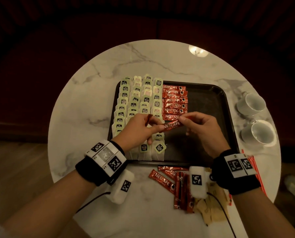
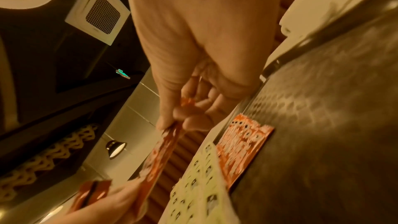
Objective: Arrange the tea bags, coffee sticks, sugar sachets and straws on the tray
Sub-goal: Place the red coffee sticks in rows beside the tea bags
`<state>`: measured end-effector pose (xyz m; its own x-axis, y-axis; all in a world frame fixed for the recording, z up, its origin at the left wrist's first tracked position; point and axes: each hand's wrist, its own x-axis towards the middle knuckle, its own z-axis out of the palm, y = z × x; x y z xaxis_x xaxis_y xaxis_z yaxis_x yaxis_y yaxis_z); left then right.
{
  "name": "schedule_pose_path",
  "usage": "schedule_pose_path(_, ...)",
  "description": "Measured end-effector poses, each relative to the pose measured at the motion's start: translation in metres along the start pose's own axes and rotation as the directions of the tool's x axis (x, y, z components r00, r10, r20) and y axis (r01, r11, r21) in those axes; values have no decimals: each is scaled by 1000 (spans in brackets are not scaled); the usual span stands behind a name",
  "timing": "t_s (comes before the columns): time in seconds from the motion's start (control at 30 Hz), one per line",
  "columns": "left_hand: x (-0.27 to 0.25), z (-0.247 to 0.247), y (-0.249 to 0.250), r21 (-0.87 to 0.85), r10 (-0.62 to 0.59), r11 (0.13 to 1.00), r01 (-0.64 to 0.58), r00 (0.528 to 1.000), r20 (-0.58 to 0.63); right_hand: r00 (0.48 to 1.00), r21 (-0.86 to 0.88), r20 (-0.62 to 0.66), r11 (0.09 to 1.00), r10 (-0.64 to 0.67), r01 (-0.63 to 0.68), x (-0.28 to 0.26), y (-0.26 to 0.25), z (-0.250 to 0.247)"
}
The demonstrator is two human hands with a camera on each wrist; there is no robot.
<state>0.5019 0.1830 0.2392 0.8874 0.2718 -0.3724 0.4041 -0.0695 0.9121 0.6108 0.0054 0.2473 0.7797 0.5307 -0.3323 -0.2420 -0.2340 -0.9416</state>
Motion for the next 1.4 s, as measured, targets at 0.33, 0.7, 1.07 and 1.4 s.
schedule_pose_path(0.33, 1, -8, -5, -277, -175, 951, 141, 979, -102, 959, -78, -237, 981, 155, -177, 33, 27, -40)
schedule_pose_path(0.7, -6, -5, -11, -291, -250, 927, 235, 968, -15, 957, -412, -254, 880, 138, -236, 53, 45, -15)
schedule_pose_path(1.07, -7, -7, -11, -358, -249, 905, 231, 968, -5, 949, -473, -314, 866, 7, -163, 53, 38, -12)
schedule_pose_path(1.4, -4, 5, 6, -464, -98, 884, 54, 993, -71, 967, -323, 252, 940, -28, 111, -10, -9, 38)
